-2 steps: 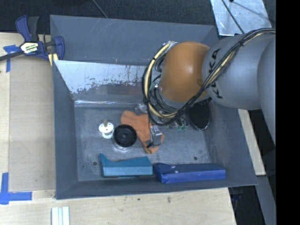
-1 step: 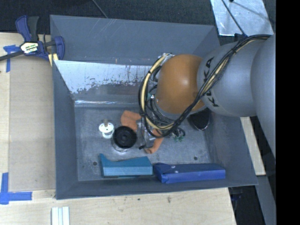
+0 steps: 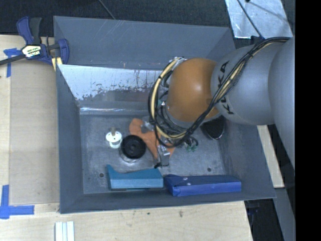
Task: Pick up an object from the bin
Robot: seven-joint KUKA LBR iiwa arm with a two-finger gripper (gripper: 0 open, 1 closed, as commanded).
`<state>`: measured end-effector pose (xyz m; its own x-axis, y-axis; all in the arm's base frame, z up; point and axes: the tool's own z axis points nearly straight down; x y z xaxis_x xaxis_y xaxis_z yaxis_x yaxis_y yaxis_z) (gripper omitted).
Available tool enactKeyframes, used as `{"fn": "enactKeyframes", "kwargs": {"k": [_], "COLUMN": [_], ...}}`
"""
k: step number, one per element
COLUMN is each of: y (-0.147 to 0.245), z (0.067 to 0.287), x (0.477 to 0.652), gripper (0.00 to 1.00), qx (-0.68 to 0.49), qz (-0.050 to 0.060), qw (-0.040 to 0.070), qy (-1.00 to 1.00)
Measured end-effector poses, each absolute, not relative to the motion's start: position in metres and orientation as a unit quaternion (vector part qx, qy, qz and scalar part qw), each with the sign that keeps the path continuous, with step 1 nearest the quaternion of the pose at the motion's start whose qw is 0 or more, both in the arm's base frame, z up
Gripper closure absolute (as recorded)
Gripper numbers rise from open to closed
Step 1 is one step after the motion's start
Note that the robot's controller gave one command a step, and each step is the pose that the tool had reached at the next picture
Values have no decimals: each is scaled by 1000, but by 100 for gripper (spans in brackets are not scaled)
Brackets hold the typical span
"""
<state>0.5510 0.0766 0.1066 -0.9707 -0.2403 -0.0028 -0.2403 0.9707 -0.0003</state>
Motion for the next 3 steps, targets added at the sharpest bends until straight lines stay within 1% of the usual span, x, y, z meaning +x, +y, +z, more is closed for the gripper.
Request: {"fn": "enactKeyframes", "kwargs": {"k": [1, 2, 3], "y": [77, 54, 54], "z": [107, 70, 71], "x": [551, 545, 545], "gripper": [0, 100, 100], "qx": [-121, -25, -25], "qz": [0, 0, 0], "qw": [2, 1, 1], "qy": [993, 1000, 1000]}}
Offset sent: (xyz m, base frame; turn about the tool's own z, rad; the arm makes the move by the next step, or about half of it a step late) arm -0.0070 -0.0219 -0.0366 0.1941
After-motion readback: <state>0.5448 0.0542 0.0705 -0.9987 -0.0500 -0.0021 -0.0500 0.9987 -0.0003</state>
